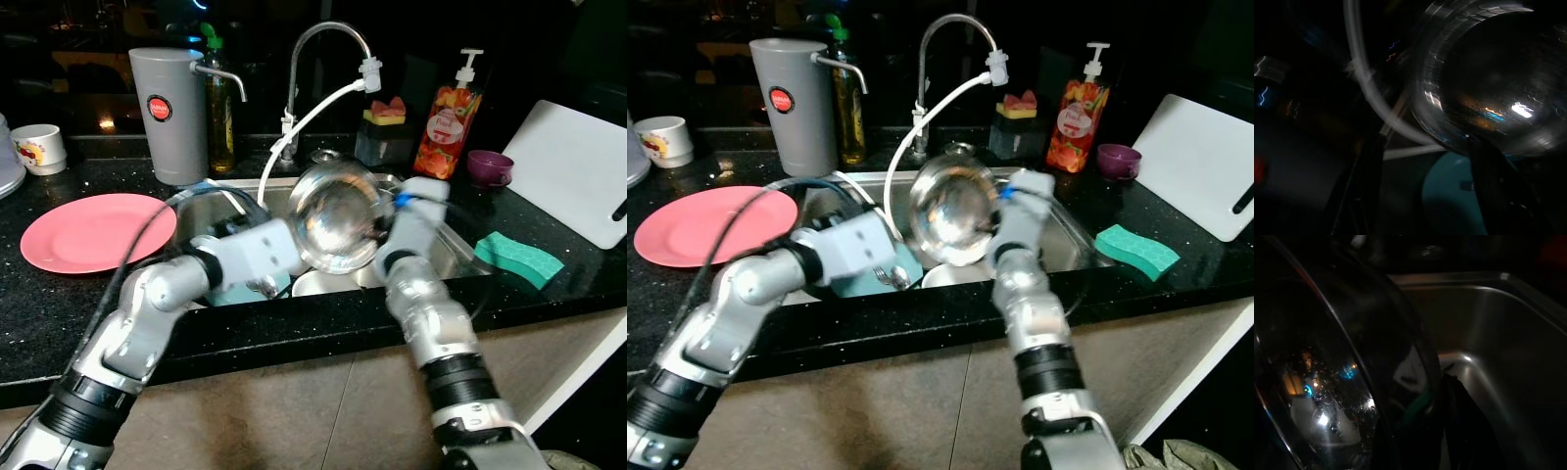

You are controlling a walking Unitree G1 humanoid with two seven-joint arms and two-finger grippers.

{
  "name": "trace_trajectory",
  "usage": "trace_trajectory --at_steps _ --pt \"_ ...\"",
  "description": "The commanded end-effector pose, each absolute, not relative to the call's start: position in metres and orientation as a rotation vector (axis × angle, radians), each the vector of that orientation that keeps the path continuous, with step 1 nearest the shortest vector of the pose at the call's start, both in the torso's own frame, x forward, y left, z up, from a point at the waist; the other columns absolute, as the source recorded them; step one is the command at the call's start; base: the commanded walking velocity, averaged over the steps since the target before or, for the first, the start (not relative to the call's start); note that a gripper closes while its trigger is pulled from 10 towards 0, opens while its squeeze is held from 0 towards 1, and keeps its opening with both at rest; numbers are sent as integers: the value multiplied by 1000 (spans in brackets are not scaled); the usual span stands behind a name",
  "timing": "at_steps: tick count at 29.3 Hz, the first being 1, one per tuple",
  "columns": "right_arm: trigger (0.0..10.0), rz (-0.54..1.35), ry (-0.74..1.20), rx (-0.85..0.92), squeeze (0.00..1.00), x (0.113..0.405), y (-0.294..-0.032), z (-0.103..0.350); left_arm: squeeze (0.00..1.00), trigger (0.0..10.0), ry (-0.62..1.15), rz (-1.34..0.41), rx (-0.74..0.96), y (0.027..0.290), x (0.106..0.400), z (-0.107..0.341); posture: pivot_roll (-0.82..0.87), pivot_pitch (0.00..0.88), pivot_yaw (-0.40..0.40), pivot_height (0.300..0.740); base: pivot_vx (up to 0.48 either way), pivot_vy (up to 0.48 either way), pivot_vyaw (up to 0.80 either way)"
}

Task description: Kitchen organization

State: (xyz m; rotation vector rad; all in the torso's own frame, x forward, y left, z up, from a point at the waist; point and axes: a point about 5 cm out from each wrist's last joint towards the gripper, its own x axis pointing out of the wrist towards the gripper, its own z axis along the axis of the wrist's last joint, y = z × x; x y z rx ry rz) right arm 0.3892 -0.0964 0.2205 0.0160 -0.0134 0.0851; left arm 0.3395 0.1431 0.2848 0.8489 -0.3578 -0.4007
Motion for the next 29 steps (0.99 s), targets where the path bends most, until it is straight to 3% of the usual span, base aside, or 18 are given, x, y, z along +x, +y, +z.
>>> trace_trajectory --at_steps 1,2,3,6,8,9,18,23,29 --pt "10000 104 -31 -20 75 388 -93 221 0 10000 -318 -355 787 151 343 284 167 90 -81 740 0 0 0" --pt "10000 216 -15 -92 1000 382 -74 209 0 10000 -234 -190 528 174 352 289 168 90 -80 740 0 0 0" --pt "10000 216 -15 -92 1000 382 -74 209 0 10000 -234 -190 528 174 352 289 168 90 -80 740 0 0 0" --pt "10000 258 -149 -50 1000 377 -68 227 0 10000 -168 -62 269 196 354 292 168 88 -80 740 0 0 0" --pt "10000 249 -213 -2 1000 375 -70 239 0 10000 -161 -36 193 201 354 294 168 85 -78 740 0 0 0" --pt "10000 236 -279 31 0 373 -74 251 0 10000 -153 -10 114 206 353 295 168 85 -78 740 0 0 0" --pt "10000 218 -409 101 0 362 -85 284 0 10000 -172 57 -49 221 349 300 166 84 -76 740 0 0 0" --pt "10000 203 -495 129 0 348 -99 305 0 10000 -139 255 -243 256 339 299 164 92 -70 740 0 0 0" --pt "10000 195 -493 131 0 347 -101 303 0 10000 -99 420 -307 281 333 293 170 100 -70 740 0 0 0"
